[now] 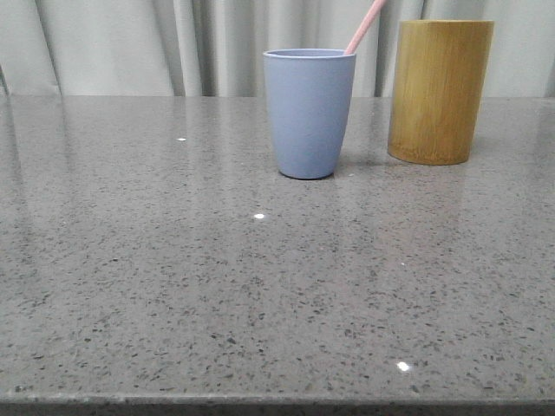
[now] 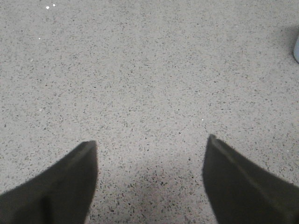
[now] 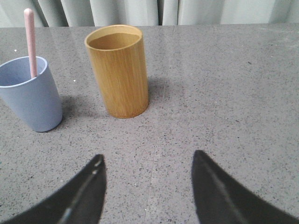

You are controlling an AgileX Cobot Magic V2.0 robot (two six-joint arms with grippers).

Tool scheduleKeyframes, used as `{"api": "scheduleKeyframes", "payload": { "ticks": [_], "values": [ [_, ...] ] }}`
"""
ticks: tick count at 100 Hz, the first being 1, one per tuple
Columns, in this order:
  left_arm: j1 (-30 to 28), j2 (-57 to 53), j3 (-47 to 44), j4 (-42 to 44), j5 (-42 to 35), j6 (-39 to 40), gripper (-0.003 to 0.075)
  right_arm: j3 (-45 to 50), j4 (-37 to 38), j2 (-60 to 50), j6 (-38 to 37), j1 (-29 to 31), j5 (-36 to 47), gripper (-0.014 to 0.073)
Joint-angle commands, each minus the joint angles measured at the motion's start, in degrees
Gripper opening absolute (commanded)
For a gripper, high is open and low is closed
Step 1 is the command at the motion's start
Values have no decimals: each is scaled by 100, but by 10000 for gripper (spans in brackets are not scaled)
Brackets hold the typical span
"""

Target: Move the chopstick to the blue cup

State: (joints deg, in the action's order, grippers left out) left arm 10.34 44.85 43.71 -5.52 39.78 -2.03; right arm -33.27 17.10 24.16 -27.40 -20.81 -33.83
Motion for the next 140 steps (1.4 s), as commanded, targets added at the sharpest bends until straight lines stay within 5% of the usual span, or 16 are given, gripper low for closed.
{"api": "scheduleKeyframes", "payload": {
  "ticks": [1, 16, 23, 114, 140],
  "values": [
    [-1, -38, 138, -47, -396, 43, 314, -156, 200, 23, 61, 25, 503, 258],
    [-1, -38, 138, -47, -396, 43, 74, -156, 200, 23, 61, 25, 504, -65],
    [-1, -38, 138, -47, -396, 43, -18, -156, 194, 23, 53, 25, 510, -64],
    [-1, -38, 113, -34, -412, 43, -19, -156, 194, 23, 53, 25, 504, -67],
    [-1, -802, -991, 122, -2346, 43, -19, -156, 194, 23, 53, 25, 504, -67]
  ]
}}
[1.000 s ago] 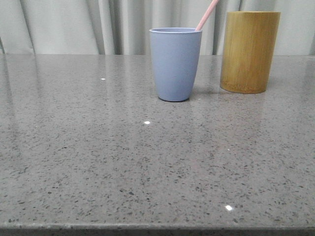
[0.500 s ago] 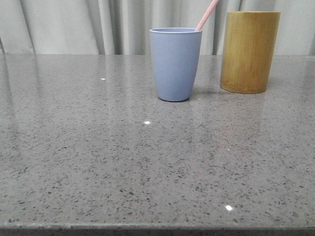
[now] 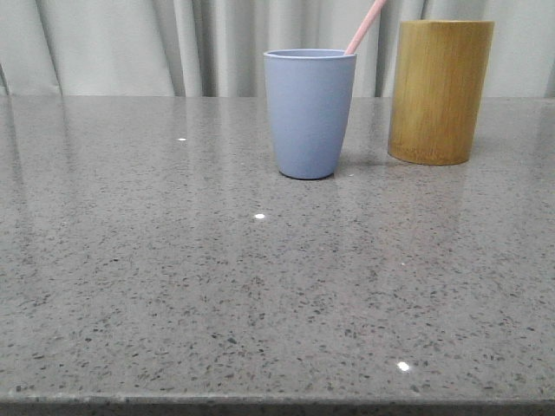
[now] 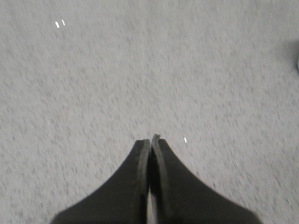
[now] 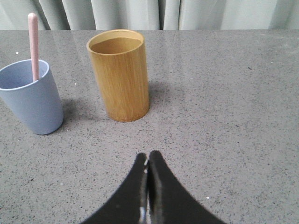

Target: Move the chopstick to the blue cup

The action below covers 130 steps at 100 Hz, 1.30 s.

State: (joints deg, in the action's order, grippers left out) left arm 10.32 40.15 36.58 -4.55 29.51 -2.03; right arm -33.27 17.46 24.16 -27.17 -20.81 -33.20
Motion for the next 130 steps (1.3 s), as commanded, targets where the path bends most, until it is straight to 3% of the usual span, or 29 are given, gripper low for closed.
{"api": "scheduleKeyframes", "payload": {
  "ticks": [1, 16, 36, 76, 130],
  "values": [
    [0, -364, -380, 25, -1393, 43, -19, -156, 158, 23, 31, 25, 434, -67],
    [0, -1177, -1530, 25, -2706, 43, -19, -156, 158, 23, 31, 25, 440, -67],
    [-22, -2361, -2949, 25, -3535, 43, -19, -156, 158, 23, 31, 25, 434, -67],
    [-22, -3983, -3721, 407, -3237, 43, -19, -156, 158, 23, 31, 25, 434, -67],
    [-658, -4239, -3721, 407, -3046, 43, -19, -156, 158, 23, 31, 25, 434, -67]
  ]
}}
